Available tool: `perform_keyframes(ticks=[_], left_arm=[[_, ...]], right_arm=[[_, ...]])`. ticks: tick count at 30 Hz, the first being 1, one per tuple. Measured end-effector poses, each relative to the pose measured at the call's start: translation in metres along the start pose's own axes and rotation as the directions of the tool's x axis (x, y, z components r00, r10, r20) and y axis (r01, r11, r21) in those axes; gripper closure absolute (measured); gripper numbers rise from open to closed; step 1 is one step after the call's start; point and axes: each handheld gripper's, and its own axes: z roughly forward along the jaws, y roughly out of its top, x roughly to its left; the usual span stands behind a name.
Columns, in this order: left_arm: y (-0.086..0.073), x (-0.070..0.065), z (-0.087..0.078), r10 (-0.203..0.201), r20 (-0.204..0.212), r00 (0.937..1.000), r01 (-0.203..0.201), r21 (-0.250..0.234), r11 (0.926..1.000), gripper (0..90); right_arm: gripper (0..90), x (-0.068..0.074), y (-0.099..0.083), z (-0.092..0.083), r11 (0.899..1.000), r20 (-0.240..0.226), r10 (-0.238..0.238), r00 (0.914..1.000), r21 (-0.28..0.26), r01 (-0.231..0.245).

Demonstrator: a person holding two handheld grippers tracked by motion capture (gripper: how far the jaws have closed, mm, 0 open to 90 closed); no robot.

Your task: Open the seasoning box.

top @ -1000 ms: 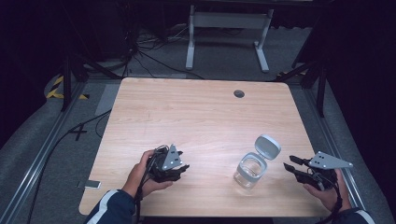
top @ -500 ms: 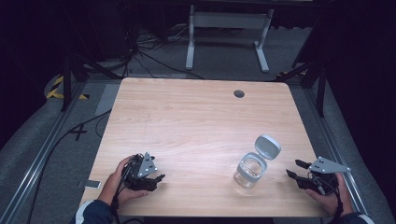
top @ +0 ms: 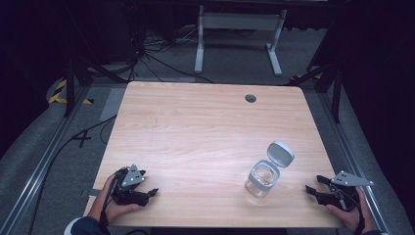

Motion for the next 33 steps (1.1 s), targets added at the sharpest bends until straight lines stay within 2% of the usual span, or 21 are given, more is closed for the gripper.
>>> perform_keyframes(ticks=[2,7,33], left_arm=[[-0.0042,0.0023,-0.0009,-0.039,0.007,0.9992,0.039,-0.007,0.9992,18.1],[-0.0065,0.0027,-0.0024,-0.059,-0.002,0.9982,0.059,-0.01,0.9982,17.0],[-0.0067,0.0031,-0.003,-0.075,-0.012,0.9971,0.075,-0.002,0.9972,16.8]], right_arm=[[33.3,-0.0015,-0.0007,-0.0011,1.0,-0.003,0.009,1.0,0.009,-0.009],[32.4,-0.0021,-0.001,-0.0006,1.0,-0.002,0.014,0.9999,0.007,-0.014],[31.7,-0.0031,-0.0008,-0.0006,1.0,0.006,0.026,0.9996,0.011,-0.026]])
